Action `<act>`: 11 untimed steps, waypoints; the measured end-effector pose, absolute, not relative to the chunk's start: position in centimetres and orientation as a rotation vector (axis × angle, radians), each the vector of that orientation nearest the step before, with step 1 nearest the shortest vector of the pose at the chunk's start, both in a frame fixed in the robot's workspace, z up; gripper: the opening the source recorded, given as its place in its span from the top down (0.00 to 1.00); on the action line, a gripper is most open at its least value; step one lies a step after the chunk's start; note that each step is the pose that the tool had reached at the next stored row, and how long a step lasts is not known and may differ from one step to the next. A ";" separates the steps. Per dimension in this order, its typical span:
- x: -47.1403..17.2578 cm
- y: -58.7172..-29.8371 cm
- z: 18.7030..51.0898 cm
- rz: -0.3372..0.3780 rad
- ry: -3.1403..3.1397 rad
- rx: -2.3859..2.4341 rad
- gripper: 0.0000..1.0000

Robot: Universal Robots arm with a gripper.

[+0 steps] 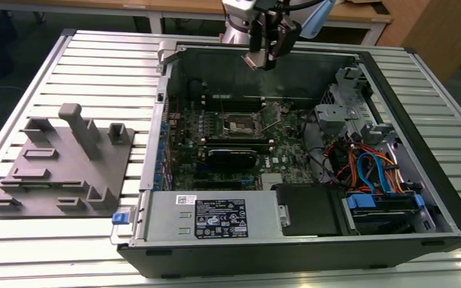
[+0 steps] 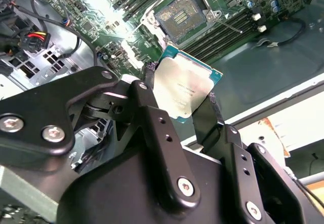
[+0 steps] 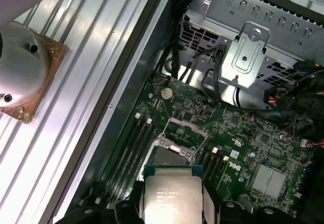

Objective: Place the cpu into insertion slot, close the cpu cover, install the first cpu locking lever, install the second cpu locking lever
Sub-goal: 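Place the cpu into insertion slot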

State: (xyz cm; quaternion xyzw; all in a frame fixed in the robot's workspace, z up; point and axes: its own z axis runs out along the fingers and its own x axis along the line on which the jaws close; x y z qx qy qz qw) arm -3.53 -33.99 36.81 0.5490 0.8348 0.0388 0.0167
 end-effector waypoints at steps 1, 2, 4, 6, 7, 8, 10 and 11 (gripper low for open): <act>-3.5 -34.0 36.8 0.120 2.588 1.717 0.46; -3.5 -34.0 36.8 0.120 2.579 1.730 0.46; -3.5 -34.0 36.8 0.119 2.555 1.763 0.46; -3.5 -34.0 36.8 0.118 2.527 1.802 0.46; -3.5 -34.0 36.7 0.118 2.511 1.822 0.46; -3.5 -34.0 36.7 0.117 2.496 1.842 0.46; -3.5 -34.0 36.7 0.116 2.468 1.877 0.46; -3.5 -34.0 36.7 0.116 2.455 1.893 0.46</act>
